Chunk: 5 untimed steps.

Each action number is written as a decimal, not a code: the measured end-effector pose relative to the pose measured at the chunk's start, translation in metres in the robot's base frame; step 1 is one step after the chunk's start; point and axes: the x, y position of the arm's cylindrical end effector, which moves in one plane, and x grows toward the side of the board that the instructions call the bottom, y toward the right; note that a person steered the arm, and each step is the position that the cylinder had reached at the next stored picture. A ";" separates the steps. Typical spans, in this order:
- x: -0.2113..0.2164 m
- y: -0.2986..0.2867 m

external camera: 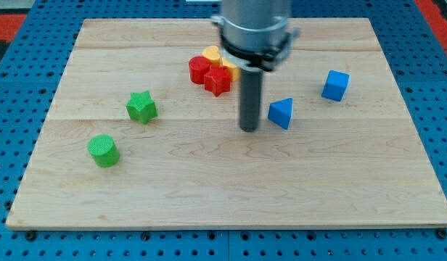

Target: Drag the blue triangle into the blue cube

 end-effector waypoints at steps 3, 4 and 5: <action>-0.010 0.079; -0.005 0.005; -0.041 0.012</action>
